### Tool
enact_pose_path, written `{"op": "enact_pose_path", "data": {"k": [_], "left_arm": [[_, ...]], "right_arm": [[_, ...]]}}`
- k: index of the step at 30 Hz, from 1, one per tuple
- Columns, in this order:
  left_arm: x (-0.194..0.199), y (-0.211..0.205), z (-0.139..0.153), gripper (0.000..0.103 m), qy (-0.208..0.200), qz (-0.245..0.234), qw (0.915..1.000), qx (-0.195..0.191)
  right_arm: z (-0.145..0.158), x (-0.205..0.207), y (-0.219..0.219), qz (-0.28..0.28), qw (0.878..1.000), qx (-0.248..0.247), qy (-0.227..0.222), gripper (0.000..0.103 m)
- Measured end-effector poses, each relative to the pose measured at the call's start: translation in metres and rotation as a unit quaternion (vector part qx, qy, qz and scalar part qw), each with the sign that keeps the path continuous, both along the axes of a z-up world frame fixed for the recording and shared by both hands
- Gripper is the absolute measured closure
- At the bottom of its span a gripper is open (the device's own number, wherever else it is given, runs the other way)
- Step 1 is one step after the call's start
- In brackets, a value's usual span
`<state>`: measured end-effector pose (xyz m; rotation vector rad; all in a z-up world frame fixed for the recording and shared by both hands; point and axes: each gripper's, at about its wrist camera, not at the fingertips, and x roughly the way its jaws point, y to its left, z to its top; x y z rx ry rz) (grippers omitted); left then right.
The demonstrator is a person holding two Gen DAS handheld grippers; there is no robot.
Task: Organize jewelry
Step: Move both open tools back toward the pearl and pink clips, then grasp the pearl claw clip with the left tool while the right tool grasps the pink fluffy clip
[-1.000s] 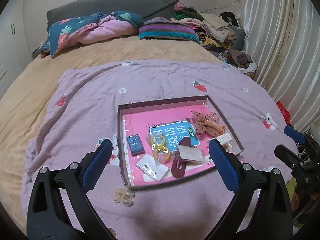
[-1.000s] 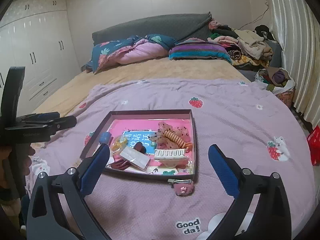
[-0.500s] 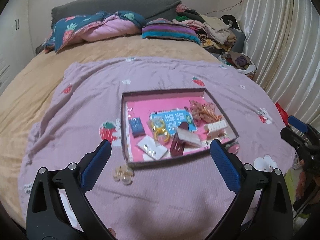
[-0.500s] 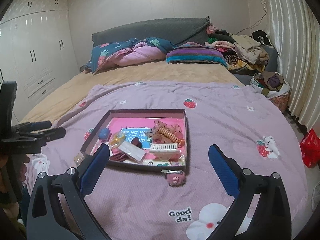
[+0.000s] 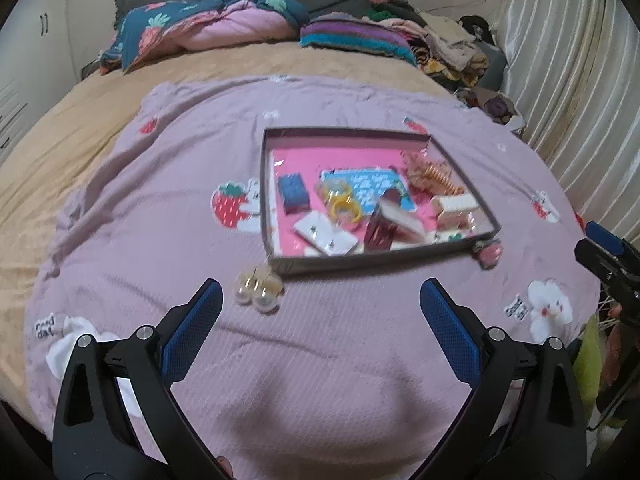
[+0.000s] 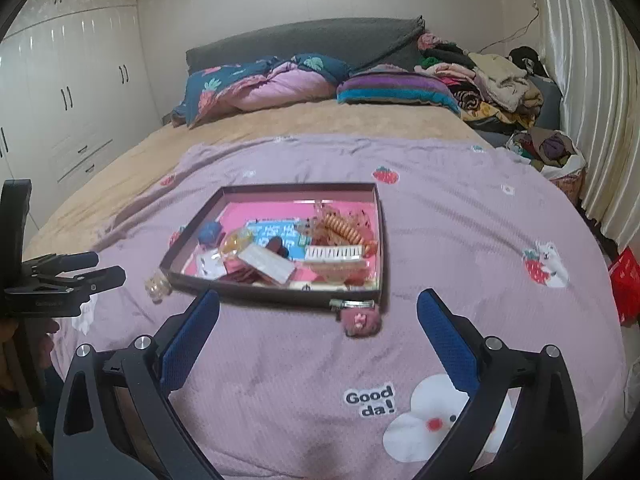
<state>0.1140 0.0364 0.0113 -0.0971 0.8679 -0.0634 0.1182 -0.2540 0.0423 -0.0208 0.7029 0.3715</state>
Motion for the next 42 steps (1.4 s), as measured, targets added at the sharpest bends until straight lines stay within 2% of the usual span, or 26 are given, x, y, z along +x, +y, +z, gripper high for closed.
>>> {"op": "enact_pose_path", "data": {"k": [14, 22, 29, 31, 32, 33, 35, 36, 38, 39, 42], "left_arm": [[-0.001, 0.029, -0.06, 0.011, 0.056, 0.032, 0.9979, -0.005], [0.026, 0.045, -0.086, 0.011, 0.072, 0.053, 0.9959, -0.015], [0.049, 0.048, -0.095, 0.011, 0.073, 0.057, 0.9956, -0.013], [0.054, 0.047, -0.097, 0.017, 0.072, 0.057, 0.9957, -0.009], [0.056, 0.047, -0.098, 0.019, 0.071, 0.057, 0.9958, -0.004], [0.057, 0.047, -0.098, 0.027, 0.073, 0.058, 0.9957, -0.001], [0.06, 0.047, -0.098, 0.036, 0.071, 0.062, 0.9956, 0.002], [0.06, 0.047, -0.098, 0.043, 0.07, 0.058, 0.9958, -0.001], [0.06, 0.044, -0.098, 0.058, 0.068, 0.051, 0.9964, 0.0], [0.059, 0.041, -0.098, 0.063, 0.067, 0.047, 0.9966, 0.008], [0.054, 0.037, -0.095, 0.063, 0.064, 0.041, 0.9971, 0.005]], "right_arm": [[-0.056, 0.006, -0.004, -0.006, 0.998, -0.028, 0.054, 0.004], [-0.089, 0.037, -0.011, -0.025, 0.995, -0.04, 0.084, 0.004], [-0.108, 0.069, -0.014, -0.034, 0.993, -0.048, 0.102, 0.006], [-0.112, 0.078, -0.012, -0.036, 0.993, -0.046, 0.107, 0.006], [-0.115, 0.083, -0.011, -0.035, 0.992, -0.041, 0.11, 0.015], [-0.117, 0.086, -0.01, -0.034, 0.992, -0.037, 0.114, 0.021], [-0.126, 0.095, -0.007, -0.029, 0.991, -0.031, 0.131, 0.043], [-0.128, 0.096, -0.005, -0.029, 0.99, -0.031, 0.131, 0.048], [-0.13, 0.095, -0.003, -0.028, 0.991, -0.033, 0.128, 0.066], [-0.129, 0.093, -0.003, -0.026, 0.991, -0.03, 0.127, 0.069], [-0.126, 0.088, -0.002, -0.019, 0.991, -0.019, 0.129, 0.071]]}}
